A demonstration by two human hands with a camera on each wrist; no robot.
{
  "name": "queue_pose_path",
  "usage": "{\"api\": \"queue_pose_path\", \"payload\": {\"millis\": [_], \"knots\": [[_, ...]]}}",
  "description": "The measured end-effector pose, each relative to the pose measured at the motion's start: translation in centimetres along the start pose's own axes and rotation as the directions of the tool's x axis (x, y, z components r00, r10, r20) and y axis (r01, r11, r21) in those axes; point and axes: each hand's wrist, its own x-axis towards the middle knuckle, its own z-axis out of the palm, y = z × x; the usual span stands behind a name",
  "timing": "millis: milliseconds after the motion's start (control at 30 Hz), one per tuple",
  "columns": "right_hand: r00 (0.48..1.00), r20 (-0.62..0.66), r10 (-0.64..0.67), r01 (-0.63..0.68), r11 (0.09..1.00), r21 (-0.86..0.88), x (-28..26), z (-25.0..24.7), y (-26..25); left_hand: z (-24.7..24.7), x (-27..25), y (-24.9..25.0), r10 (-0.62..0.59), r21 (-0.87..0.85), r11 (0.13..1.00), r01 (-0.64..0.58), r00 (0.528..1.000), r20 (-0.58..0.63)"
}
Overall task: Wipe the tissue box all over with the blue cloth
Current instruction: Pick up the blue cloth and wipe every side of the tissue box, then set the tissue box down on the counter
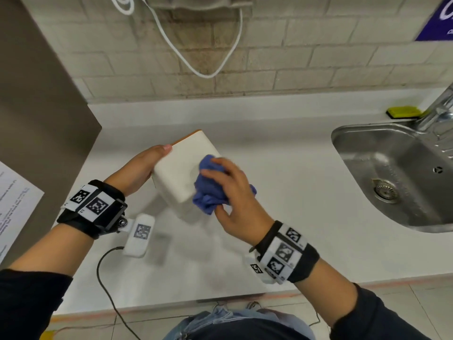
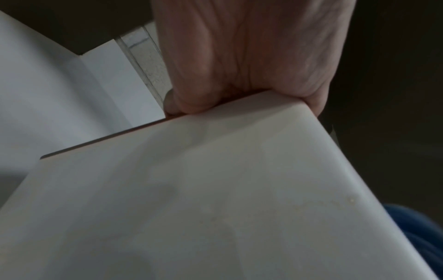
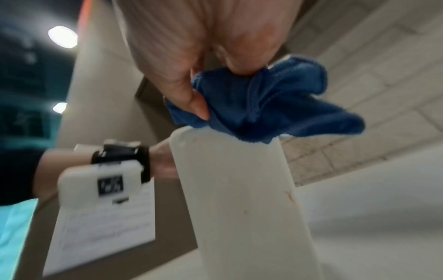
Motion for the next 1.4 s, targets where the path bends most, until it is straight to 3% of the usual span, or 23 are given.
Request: {"api": "queue_pose_path", "payload": {"millis": [67,133,233,333,433,500,567,667,733,800,833,900,967,1067,1133,1200,1300,1333,1400], "knots": [[0.979,0.066,-0.191,0.200,0.957,-0.209,0.4,1.1,0.8,0.1,-0.1,0.3,-0.004,0.019,1.000,0.004,1.000,0.021],[0.938,0.107,-0.329,0.346,0.888,-0.302,0.7,1.5,2.0,0.3,-0.1,0.5,0.020,0.065,0.998,-0.024,0.998,0.053],[0.924,0.143,-0.355,0.382,0.872,-0.306,0.9,0.8,3.0,0.3,0.0,0.6,0.054,0.087,0.995,-0.058,0.998,0.041],[0.940,0.145,-0.310,0.341,0.889,-0.305,0.8,-0.8,3.3,0.3,0.0,0.4,0.088,0.086,0.992,-0.092,0.995,0.054],[0.985,0.063,-0.164,0.175,0.924,-0.341,0.7,-2.7,4.8,0.3,-0.6,0.3,0.108,0.074,0.991,-0.112,0.993,0.055],[0.995,-0.098,0.018,-0.044,0.961,-0.274,0.9,-4.2,6.9,0.6,-1.2,0.2,0.105,0.056,0.992,-0.110,0.990,0.096],[0.935,-0.215,0.281,-0.287,0.958,0.003,1.1,-5.7,7.6,1.4,-2.2,0.2,0.095,0.091,0.989,-0.113,0.979,0.179],[0.849,-0.231,0.476,-0.416,0.870,0.264,1.1,-6.0,7.0,2.4,-3.8,0.6,0.082,0.277,0.946,-0.171,0.949,0.306],[0.807,-0.225,0.546,-0.446,0.813,0.374,0.9,-5.2,6.6,2.9,-4.7,0.6,0.042,0.482,0.836,-0.260,0.908,0.417],[0.750,-0.184,0.636,-0.489,0.719,0.493,0.7,-4.3,6.6,3.0,-5.5,-0.6,-0.019,0.664,0.635,-0.395,0.851,0.525],[0.714,-0.149,0.684,-0.516,0.658,0.548,0.5,-3.9,6.8,2.7,-5.8,-1.8,-0.033,0.699,0.555,-0.451,0.827,0.561],[0.636,-0.050,0.770,-0.570,0.512,0.643,0.1,-3.0,7.1,1.4,-6.3,-4.6,-0.014,0.705,0.484,-0.518,0.801,0.599],[0.584,0.019,0.811,-0.591,0.410,0.695,-0.3,-2.4,7.3,-0.3,-6.7,-6.6,0.021,0.730,0.461,-0.504,0.829,0.559],[0.571,0.019,0.821,-0.589,0.393,0.706,-0.8,-1.7,7.5,-2.3,-7.0,-7.6,0.118,0.811,0.390,-0.436,0.897,0.426],[0.556,0.018,0.831,-0.606,0.390,0.693,-1.2,-1.4,7.6,-2.8,-7.0,-7.5,0.133,0.866,0.387,-0.316,0.949,0.287],[0.576,-0.012,0.817,-0.613,0.442,0.655,-1.6,-1.2,7.7,-2.4,-6.9,-6.9,0.096,0.887,0.431,-0.167,0.986,0.139],[0.628,-0.066,0.775,-0.586,0.526,0.617,-2.3,-1.3,7.7,0.3,-6.9,-6.3,-0.116,0.835,0.536,0.125,0.991,-0.074],[0.649,-0.078,0.757,-0.572,0.554,0.605,-2.6,-1.3,7.7,1.3,-6.7,-6.7,-0.159,0.824,0.537,0.180,0.981,-0.111],[0.681,-0.099,0.726,-0.575,0.613,0.542,-3.1,-1.6,7.8,2.7,-6.2,-7.9,-0.111,0.831,0.521,0.193,0.981,-0.158]]}}
